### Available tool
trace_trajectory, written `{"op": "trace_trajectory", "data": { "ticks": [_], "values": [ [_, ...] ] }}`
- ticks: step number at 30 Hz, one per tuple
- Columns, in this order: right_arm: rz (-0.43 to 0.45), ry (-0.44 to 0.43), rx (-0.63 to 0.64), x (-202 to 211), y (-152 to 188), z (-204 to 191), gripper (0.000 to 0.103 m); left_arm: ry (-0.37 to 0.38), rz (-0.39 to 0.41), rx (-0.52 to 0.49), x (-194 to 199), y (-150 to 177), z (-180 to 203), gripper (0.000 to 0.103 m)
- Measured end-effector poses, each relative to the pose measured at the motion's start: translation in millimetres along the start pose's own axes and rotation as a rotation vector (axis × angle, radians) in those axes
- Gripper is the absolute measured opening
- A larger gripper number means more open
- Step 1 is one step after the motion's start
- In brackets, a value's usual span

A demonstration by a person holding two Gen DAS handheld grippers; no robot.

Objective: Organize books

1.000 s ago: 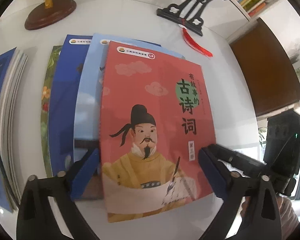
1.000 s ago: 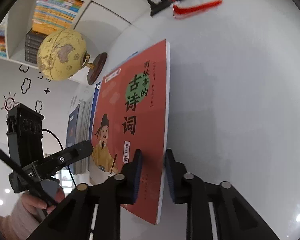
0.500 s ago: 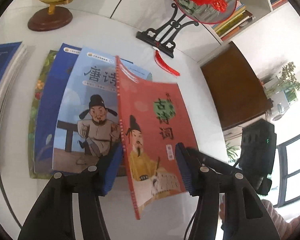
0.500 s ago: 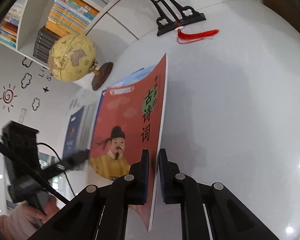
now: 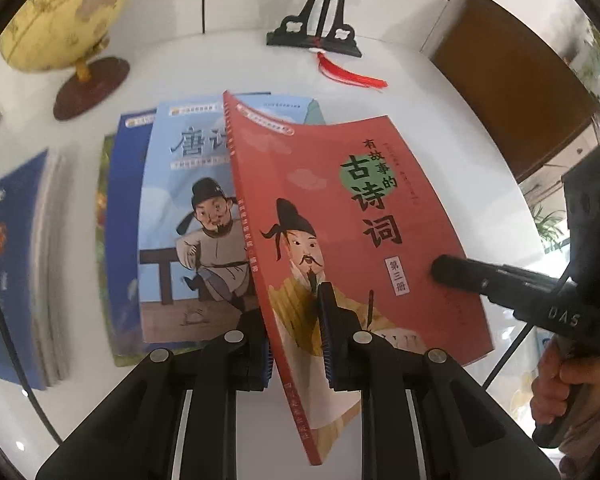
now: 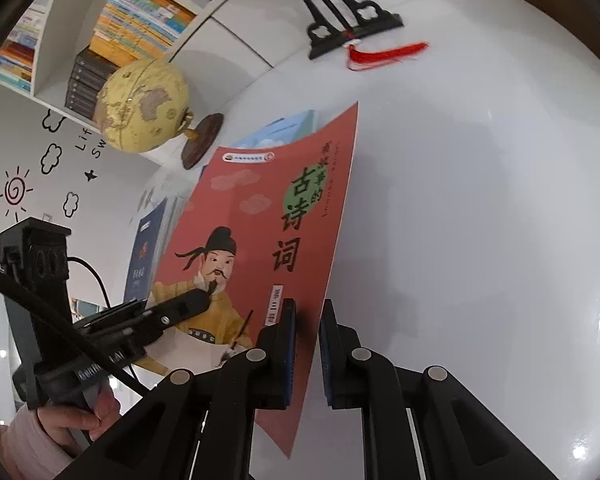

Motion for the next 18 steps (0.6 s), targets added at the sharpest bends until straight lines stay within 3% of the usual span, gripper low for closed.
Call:
{"op": "trace_trajectory", "data": {
  "ticks": [6, 18],
  "values": [
    [0.035, -0.033, 0.029, 12, -4, -17, 0.011, 0.013, 0.059, 0.025, 24, -2, -11, 0.016],
    [0.086, -0.021, 0.113, 23, -4, -63, 0.011, -0.024, 0.105, -0.034, 61, -7, -14, 0.016]
  ]
}}
Point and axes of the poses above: each gripper's, at about its wrist camera, not at the fingertips, and x roughly against the way its jaws point, z to its right, y to its underside, the point moved 1 cm from there along -x, roughly the way its jaws point, and after that the axes turned 4 degrees about z, right-handed, at the moved point
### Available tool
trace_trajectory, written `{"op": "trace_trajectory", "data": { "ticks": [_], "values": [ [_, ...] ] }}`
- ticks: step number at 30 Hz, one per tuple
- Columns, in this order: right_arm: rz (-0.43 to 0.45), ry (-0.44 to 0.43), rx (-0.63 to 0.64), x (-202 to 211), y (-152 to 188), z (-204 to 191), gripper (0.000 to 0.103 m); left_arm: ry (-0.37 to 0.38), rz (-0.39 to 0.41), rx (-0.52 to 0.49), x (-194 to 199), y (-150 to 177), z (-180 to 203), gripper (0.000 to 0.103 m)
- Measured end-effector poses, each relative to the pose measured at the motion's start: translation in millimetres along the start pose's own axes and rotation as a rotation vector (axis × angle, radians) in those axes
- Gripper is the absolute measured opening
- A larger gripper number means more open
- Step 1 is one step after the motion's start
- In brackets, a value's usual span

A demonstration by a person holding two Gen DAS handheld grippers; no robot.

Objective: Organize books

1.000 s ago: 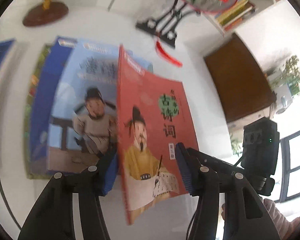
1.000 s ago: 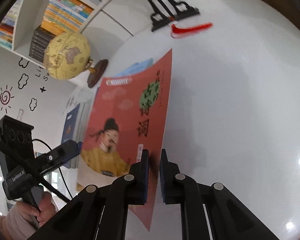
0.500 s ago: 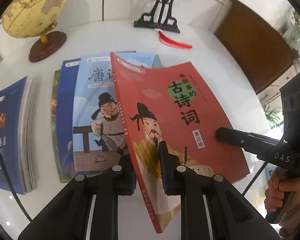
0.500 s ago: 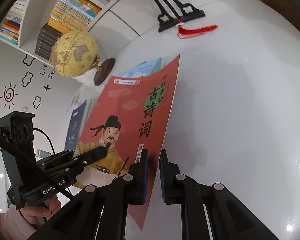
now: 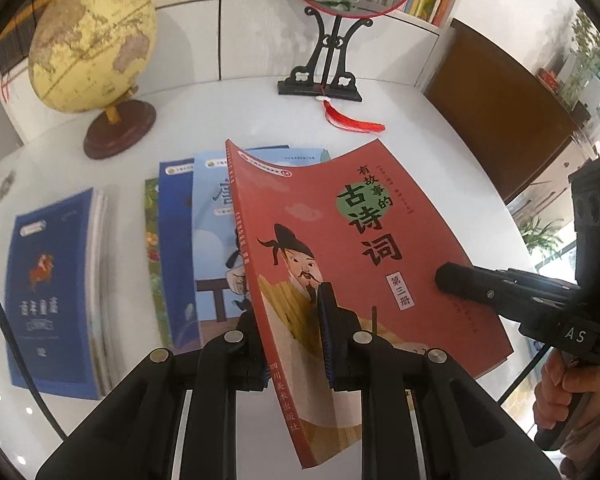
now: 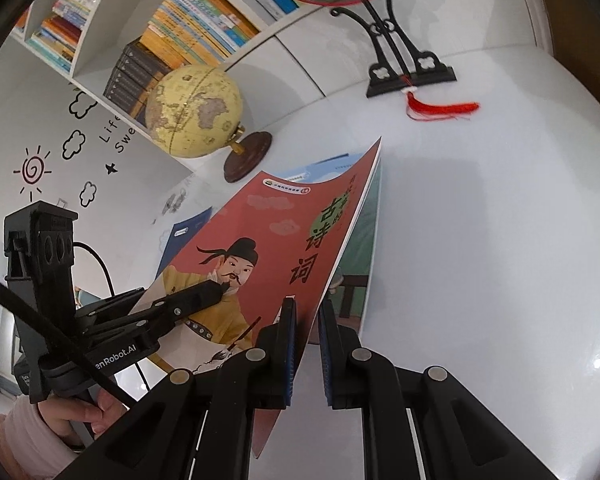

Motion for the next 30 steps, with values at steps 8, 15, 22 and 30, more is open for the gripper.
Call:
{"op": "trace_trajectory", "data": {
  "ticks": [8, 15, 22, 30],
  "values": [
    [0.041, 0.015, 0.037, 9, -5, -28, 0.011, -0.007, 0.044, -0.014, 25, -7, -12, 0.016],
    [0.065, 0.023, 0.062, 9, -6, -56, 0.011, -0.003, 0.08, -0.003, 43, -11, -34, 0.016],
    [0.08, 0.02, 0.076, 2, -8, -85, 0.012, 0.0, 0.124, 0.018, 60, -10, -64, 0.016],
    [0.086, 0.021, 0.114, -19, -8, -126, 0.012, -0.012, 0.148, 0.045, 74, -4, -104, 0.016]
  ]
}}
Point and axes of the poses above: each gripper's, at about its wrist camera, not at the fingertips, and x roughly against the way its jaws point, z to its right, y to its underside, the point moved 1 cm from there along -x, roughly the way its jaws point, and after that the axes turned 4 degrees about z, right-handed, at the moved point
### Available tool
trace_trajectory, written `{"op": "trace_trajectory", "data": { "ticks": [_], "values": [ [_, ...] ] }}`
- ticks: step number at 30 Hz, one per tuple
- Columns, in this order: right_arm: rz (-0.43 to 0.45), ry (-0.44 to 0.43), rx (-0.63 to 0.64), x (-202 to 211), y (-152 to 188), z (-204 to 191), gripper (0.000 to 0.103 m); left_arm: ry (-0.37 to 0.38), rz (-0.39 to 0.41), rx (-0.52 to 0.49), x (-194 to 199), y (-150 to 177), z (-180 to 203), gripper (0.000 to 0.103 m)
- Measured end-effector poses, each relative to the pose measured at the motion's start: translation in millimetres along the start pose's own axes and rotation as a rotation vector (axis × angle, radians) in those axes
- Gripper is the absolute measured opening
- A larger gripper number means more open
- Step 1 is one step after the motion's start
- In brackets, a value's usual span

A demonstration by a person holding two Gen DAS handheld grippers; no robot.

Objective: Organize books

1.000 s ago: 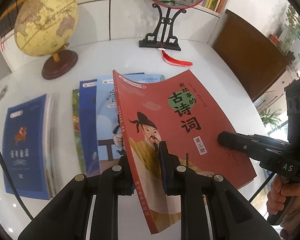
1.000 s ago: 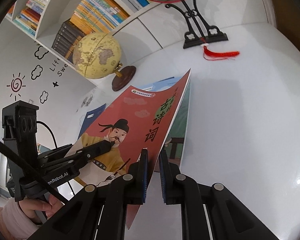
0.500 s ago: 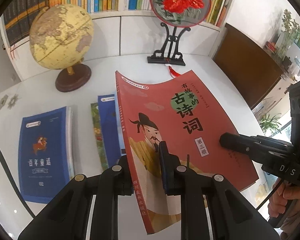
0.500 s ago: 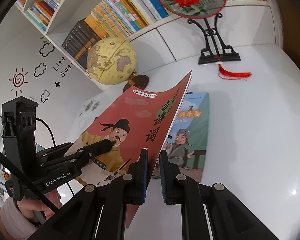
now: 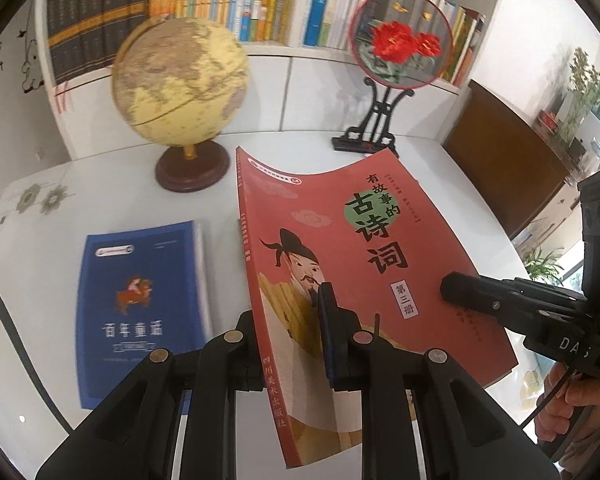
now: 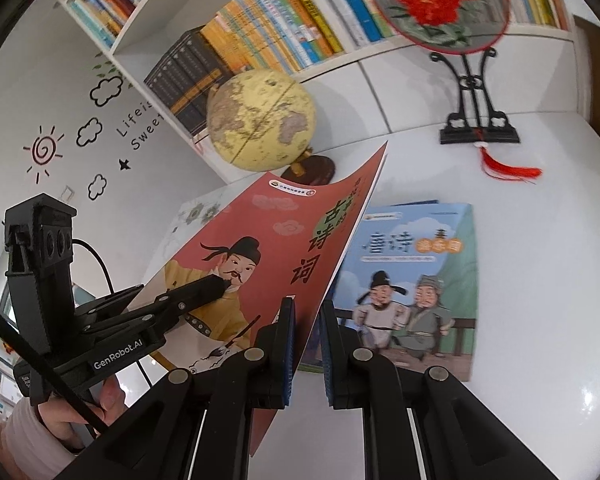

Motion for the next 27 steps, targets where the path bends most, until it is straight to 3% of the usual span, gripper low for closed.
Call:
{"op": "trace_trajectory", "data": {
  "ticks": [16, 27],
  "values": [
    [-0.058, -0.03, 0.103, -74, -1, -86, 0.012, -0.065, 0.025, 0.106, 22, 16, -107, 0.016],
    [-0.137, -0.049, 0.133, -136, 9, -122, 0.013, -0.101, -0.01, 0.162, 10, 33, -165, 0.016]
  ]
}}
Point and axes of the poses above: each gripper's, at about its wrist camera, not at the fingertips, and x roughly against the way its jaws point, z to its right, y to its underside, the point moved 1 cm from there along -x, roughly the way its jaws point, and after that the axes turned 4 degrees about z, right-handed, at the moved point
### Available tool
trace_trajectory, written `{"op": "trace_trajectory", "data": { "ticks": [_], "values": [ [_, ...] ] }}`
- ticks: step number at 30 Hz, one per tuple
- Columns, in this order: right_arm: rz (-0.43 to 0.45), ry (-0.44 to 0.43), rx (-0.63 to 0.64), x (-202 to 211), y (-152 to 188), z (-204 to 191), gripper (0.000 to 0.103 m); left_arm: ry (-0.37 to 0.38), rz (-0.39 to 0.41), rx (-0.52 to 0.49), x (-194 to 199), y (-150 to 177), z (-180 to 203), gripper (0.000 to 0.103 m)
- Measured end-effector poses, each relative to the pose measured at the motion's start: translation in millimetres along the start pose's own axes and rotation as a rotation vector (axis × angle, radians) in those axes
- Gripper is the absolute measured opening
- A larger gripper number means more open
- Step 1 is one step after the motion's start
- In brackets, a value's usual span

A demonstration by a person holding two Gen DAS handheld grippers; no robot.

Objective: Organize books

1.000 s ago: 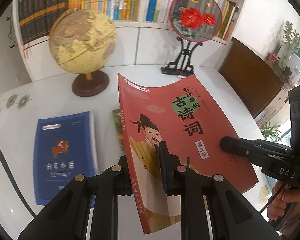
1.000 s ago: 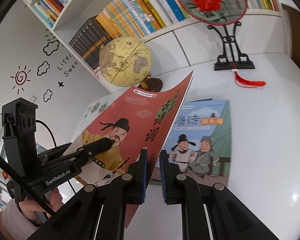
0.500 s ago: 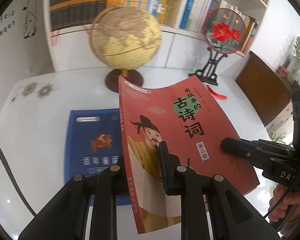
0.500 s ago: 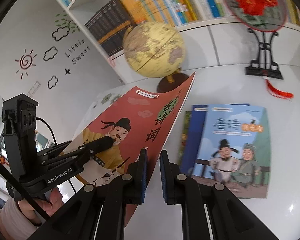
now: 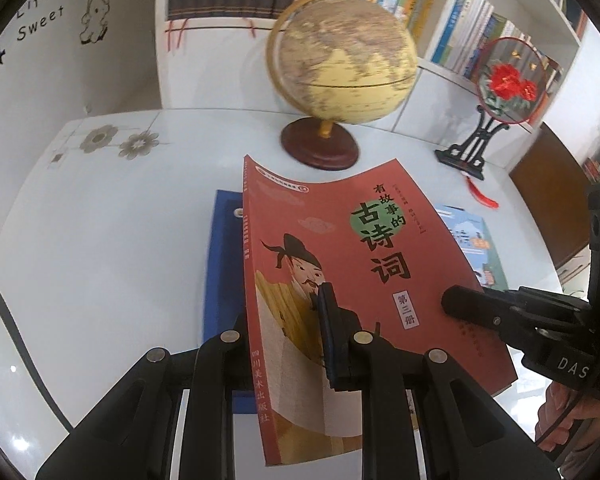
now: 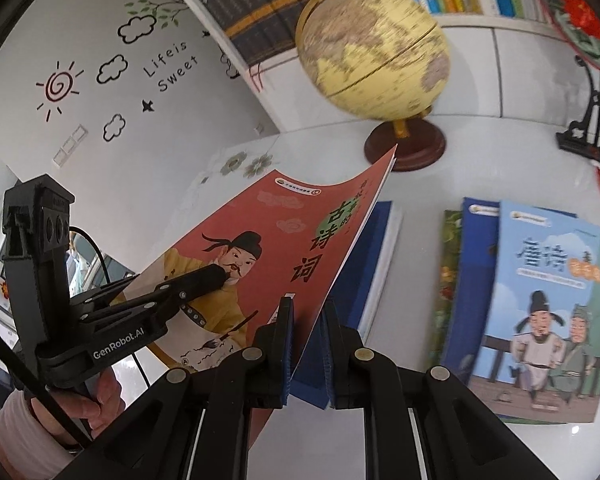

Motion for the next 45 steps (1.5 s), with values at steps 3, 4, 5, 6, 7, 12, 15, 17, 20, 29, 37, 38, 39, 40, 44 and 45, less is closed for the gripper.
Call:
{"op": "trace_trajectory", "data": {
  "ticks": [3, 4, 5, 6, 7, 12, 15, 17, 20, 29, 37, 38, 39, 40, 44, 45],
  "values": [
    [-0.017, -0.001, 0.001, -14, 0, -4, 0.013, -0.002, -0.008, 0.007, -5, 1, -10, 0.016],
    [-0.022, 0.0, 0.003, -19, 0, -5, 0.013, -0.002, -0.013, 0.01, -8, 1, -14, 0.016],
    [-0.026, 0.001, 0.004, -22, 0, -6, 0.013, 0.0, -0.015, 0.013, -10, 1, -16, 0.016],
    [-0.029, 0.002, 0.004, -24, -1, -7, 0.013, 0.003, -0.019, 0.015, -12, 2, -18, 0.016],
    [-0.035, 0.003, 0.004, -27, 0, -8, 0.013, 0.005, -0.024, 0.016, -14, 2, -20, 0.016],
    [-0.043, 0.002, -0.027, -36, 5, -1, 0.013, 0.011, -0.036, 0.008, -24, 7, -22, 0.017],
    [-0.055, 0.002, -0.064, -42, 8, 7, 0.013, 0.015, -0.044, 0.011, -28, 11, -22, 0.018],
    [-0.053, 0.011, -0.065, -45, 9, 8, 0.014, 0.016, -0.051, 0.006, -32, 13, -23, 0.019],
    [-0.073, 0.024, -0.085, -52, 11, 13, 0.015, -0.002, -0.07, -0.006, -38, 16, -25, 0.021],
    [-0.146, 0.061, -0.15, -73, 20, 21, 0.017, -0.072, -0.144, -0.031, -52, 24, -33, 0.033],
    [-0.159, 0.089, -0.197, -75, 23, 29, 0.026, -0.134, -0.171, -0.051, -62, 27, -40, 0.032],
    [-0.164, 0.084, -0.205, -75, 24, 30, 0.028, -0.135, -0.169, -0.054, -62, 26, -39, 0.032],
    [-0.169, 0.081, -0.209, -76, 26, 29, 0.031, -0.137, -0.168, -0.059, -62, 25, -38, 0.032],
    [-0.168, 0.08, -0.208, -76, 25, 29, 0.034, -0.138, -0.167, -0.066, -63, 25, -38, 0.032],
    [-0.16, 0.074, -0.175, -76, 26, 22, 0.046, -0.14, -0.168, -0.068, -64, 24, -36, 0.032],
    [-0.16, 0.079, -0.171, -77, 26, 20, 0.047, -0.142, -0.167, -0.069, -63, 24, -37, 0.032]
  ]
}}
Point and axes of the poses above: each gripper's, at about its wrist camera, not at the fingertips, and x roughly against the way its jaws point, z to its right, y to its underside, the point moved 1 cm from there along -x, roughly the way its jaws point, and after that the axes turned 4 degrees about z, right-handed, at the moved point
